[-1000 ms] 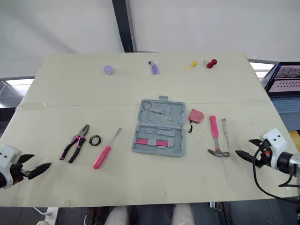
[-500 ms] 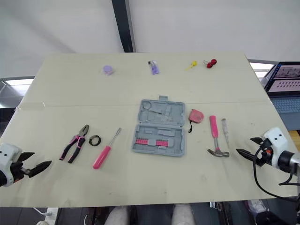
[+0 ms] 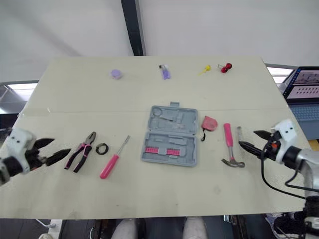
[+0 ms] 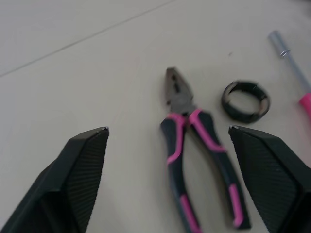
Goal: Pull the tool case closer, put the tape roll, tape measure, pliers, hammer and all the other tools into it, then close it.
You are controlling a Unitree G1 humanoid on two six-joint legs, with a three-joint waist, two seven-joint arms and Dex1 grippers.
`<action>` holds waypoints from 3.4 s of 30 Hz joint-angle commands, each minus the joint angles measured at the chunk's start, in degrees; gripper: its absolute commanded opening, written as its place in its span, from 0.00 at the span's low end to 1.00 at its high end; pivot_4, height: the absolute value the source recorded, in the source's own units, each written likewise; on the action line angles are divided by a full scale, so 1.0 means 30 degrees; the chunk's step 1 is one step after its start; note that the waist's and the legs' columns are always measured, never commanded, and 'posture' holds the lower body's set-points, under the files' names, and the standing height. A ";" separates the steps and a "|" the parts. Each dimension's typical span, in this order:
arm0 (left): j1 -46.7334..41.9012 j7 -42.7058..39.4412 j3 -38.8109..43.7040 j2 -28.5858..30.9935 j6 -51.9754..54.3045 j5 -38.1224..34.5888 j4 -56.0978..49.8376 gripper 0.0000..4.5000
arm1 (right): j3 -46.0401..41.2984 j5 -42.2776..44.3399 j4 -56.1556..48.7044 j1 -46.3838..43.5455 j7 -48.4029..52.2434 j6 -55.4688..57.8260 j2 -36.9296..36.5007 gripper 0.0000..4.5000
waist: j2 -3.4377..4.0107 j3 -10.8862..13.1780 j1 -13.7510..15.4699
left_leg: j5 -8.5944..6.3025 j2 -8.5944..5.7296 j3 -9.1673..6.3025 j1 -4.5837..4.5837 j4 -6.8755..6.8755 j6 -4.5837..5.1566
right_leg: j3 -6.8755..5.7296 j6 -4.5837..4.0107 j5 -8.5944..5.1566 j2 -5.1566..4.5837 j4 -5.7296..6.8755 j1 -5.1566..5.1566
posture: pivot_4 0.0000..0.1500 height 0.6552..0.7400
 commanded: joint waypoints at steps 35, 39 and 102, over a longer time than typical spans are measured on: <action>-1.4195 0.0269 -0.9054 -0.9422 -0.4754 0.5269 1.6105 0.00 | 0.6925 -0.5517 -0.1400 -0.3989 -0.4496 0.1316 0.5067 0.01 | -0.0014 -0.0007 0.0123 | -0.0024 0.0002 -0.0025 -0.0049 0.0162 0.0049 | -0.0223 -0.0006 0.0003 -0.0037 0.0103 0.0011 | 1.00 1.00; -1.4321 0.0195 -0.8896 -0.9665 -0.5188 0.5375 1.6551 0.00 | 0.7008 -0.5537 -0.1354 -0.4011 -0.4340 0.1302 0.5076 0.01 | -0.0014 -0.0007 0.0081 | -0.0024 0.0004 -0.0037 -0.0049 0.0162 0.0049 | -0.0269 -0.0006 0.0003 -0.0043 0.0105 0.0011 | 1.00 1.00; -0.0194 -0.4765 -1.2048 -0.1878 0.3288 0.3307 -0.4540 0.00 | 0.7298 0.0689 -1.2720 0.5524 0.0235 0.7814 0.0038 0.01 | -0.0019 -0.0012 0.0787 | -0.0057 0.0000 -0.0119 -0.0060 0.0141 0.0079 | -0.0289 -0.0015 0.0005 -0.0046 0.0000 0.0063 | 1.00 1.00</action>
